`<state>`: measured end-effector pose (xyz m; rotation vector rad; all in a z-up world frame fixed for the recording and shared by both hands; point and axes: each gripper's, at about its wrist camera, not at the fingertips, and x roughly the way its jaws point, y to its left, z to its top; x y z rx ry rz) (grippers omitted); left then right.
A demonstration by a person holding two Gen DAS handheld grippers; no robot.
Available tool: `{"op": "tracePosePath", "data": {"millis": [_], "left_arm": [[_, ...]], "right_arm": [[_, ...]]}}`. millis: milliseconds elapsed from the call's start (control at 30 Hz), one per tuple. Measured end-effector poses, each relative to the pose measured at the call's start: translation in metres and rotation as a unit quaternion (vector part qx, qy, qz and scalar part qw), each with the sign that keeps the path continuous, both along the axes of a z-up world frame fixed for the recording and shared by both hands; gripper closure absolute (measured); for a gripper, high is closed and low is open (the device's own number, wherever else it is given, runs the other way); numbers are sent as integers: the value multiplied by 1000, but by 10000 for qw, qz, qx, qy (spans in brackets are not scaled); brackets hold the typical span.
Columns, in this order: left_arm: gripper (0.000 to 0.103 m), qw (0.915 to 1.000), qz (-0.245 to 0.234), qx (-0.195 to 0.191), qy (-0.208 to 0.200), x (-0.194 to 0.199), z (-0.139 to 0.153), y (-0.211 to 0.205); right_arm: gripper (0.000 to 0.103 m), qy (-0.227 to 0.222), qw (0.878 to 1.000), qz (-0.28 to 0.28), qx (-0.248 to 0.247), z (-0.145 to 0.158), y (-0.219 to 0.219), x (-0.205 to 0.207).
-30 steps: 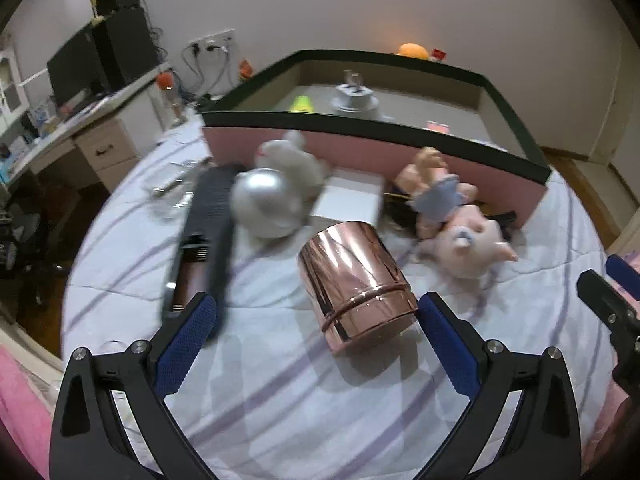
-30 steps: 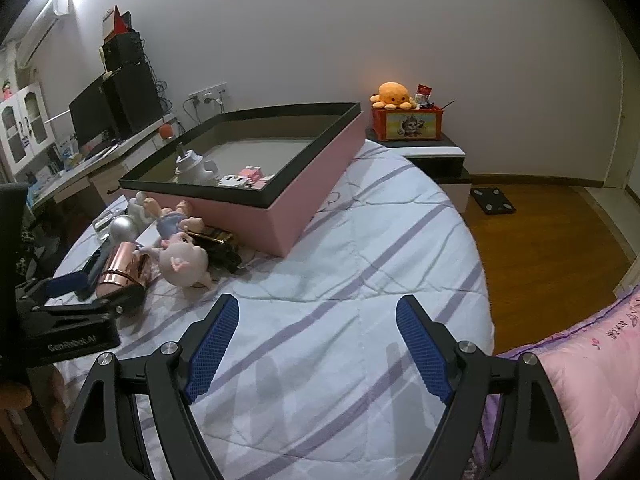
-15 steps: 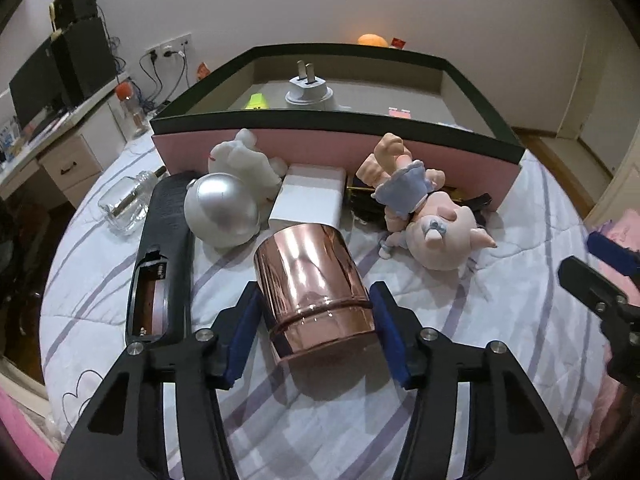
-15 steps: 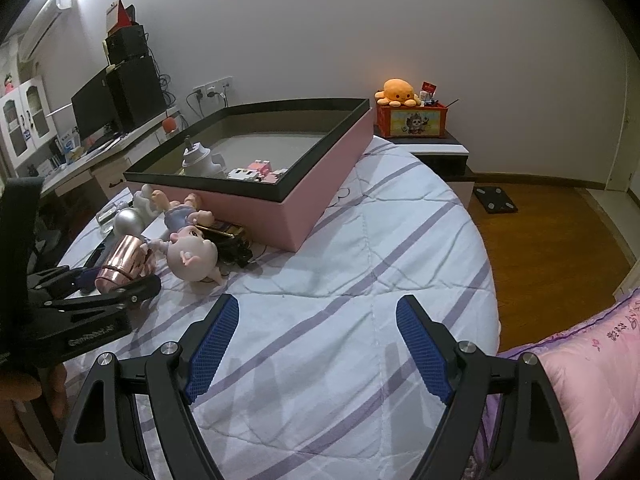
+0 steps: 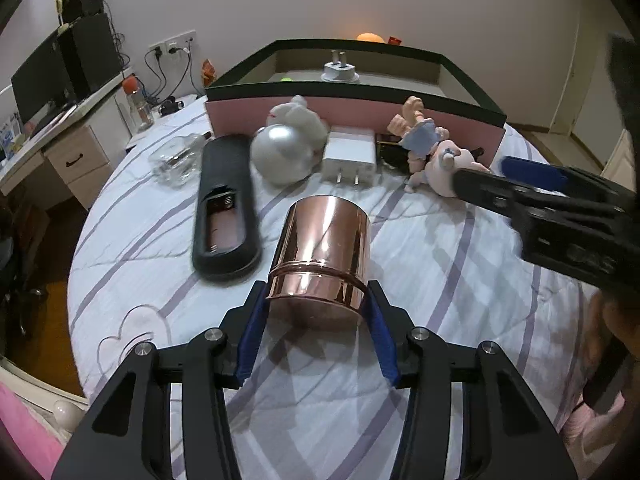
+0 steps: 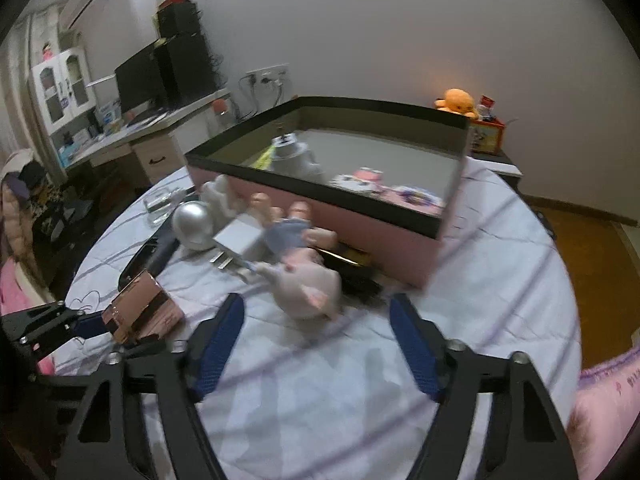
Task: Organize rigid objects
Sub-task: 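Grasp the copper cup with the left gripper while the right grasps the pig figurine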
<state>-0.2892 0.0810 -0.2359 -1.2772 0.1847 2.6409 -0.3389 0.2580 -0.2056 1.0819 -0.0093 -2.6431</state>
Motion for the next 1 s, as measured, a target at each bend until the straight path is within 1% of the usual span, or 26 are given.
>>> {"op": "tracePosePath", "data": {"millis": [100, 233, 267, 367, 500, 667, 833, 1000], "left_arm": [[54, 10000, -13, 52, -2, 1, -1, -6], [54, 9997, -63, 210, -52, -4, -5, -11], [54, 9996, -78, 252, -62, -6, -6, -13], [54, 9994, -86, 341, -51, -6, -6, -14], [54, 9987, -136, 488, -79, -12, -6, -15], [54, 9985, -142, 528, -78, -17, -6, -11], [55, 9981, -111, 606, -24, -16, -7, -12], [55, 9979, -207, 610, -60, -2, -4, -15]], "right_arm": [[40, -105, 9998, 80, 136, -5, -12, -10], [46, -276, 9994, 88, 207, -13, -16, -19], [48, -317, 9993, 90, 202, -15, -16, -20], [60, -347, 9992, 88, 190, -15, -14, -22], [60, -390, 9987, 190, 271, -14, -15, -22], [60, -476, 9979, 281, 342, -13, -13, -8], [61, -601, 9973, 304, 297, -11, -1, 25], [60, -737, 9967, 296, 151, -8, 12, 54]]}}
